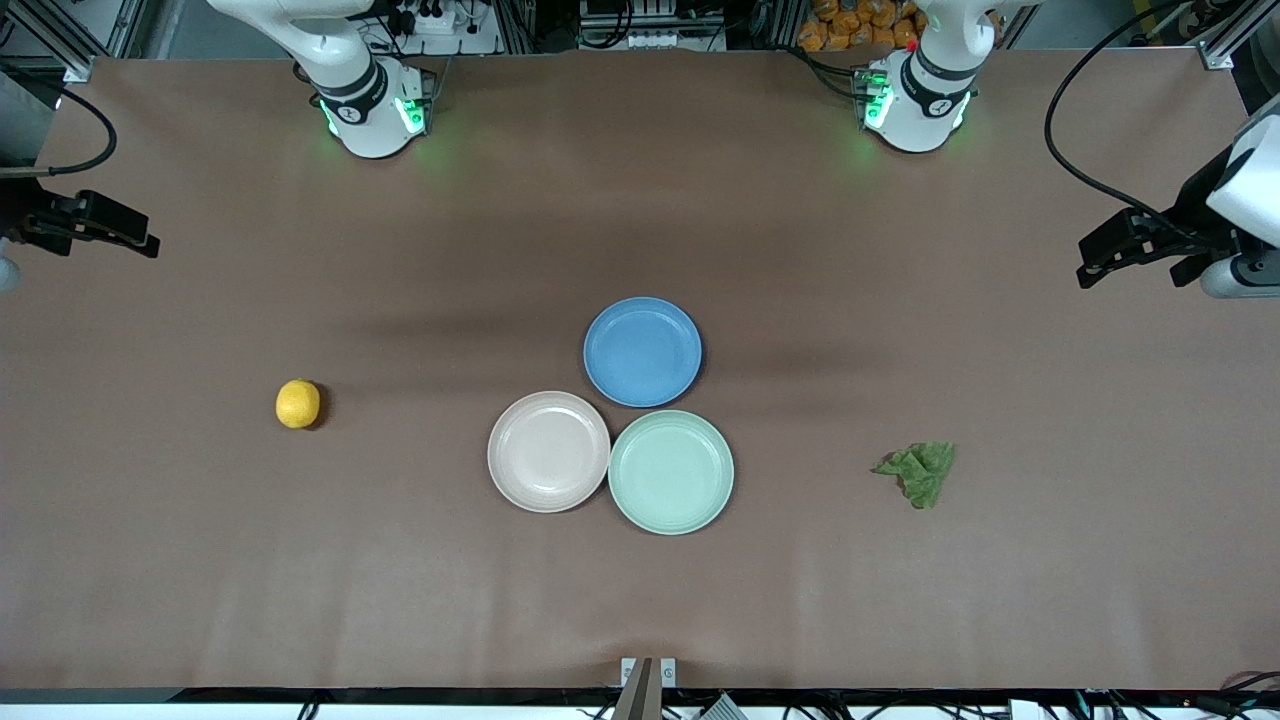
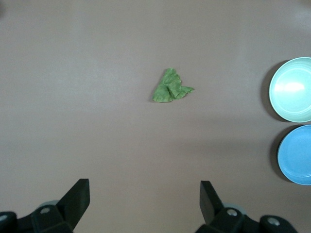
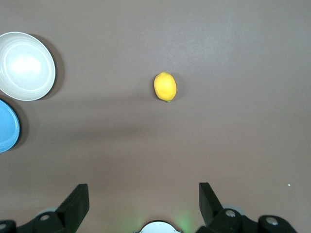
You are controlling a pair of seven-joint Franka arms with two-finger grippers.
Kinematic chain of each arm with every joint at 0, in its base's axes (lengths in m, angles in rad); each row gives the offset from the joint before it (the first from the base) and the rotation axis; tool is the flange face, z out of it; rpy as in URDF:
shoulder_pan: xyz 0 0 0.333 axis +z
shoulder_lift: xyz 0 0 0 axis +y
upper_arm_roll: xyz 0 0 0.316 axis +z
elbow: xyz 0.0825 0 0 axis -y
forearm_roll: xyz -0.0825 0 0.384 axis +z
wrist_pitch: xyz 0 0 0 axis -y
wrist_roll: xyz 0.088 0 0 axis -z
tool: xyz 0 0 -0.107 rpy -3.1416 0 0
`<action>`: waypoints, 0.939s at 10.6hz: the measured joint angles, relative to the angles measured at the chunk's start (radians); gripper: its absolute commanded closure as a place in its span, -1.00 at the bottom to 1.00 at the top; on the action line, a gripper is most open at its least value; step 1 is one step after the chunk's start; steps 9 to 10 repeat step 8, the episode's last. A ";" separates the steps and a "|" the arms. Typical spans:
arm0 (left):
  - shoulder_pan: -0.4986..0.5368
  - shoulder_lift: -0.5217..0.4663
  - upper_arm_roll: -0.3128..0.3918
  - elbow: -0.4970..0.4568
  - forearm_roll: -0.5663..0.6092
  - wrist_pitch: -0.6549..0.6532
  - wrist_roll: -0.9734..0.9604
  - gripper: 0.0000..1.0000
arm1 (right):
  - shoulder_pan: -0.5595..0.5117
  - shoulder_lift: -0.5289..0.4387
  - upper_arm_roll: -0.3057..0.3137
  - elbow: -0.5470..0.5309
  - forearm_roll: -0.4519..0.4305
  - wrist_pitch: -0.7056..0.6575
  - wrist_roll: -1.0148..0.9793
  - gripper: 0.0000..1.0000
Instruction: Pick lemon and lettuce from plates
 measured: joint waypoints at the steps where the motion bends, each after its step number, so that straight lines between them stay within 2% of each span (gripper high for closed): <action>1: 0.000 0.000 0.001 0.002 -0.001 0.000 0.000 -1.00 | 0.000 0.000 0.000 -0.001 -0.001 0.000 -0.001 -1.00; 10: 0.001 0.003 0.001 0.002 -0.001 0.000 0.000 -1.00 | 0.007 0.000 0.002 -0.012 -0.016 0.010 -0.002 -1.00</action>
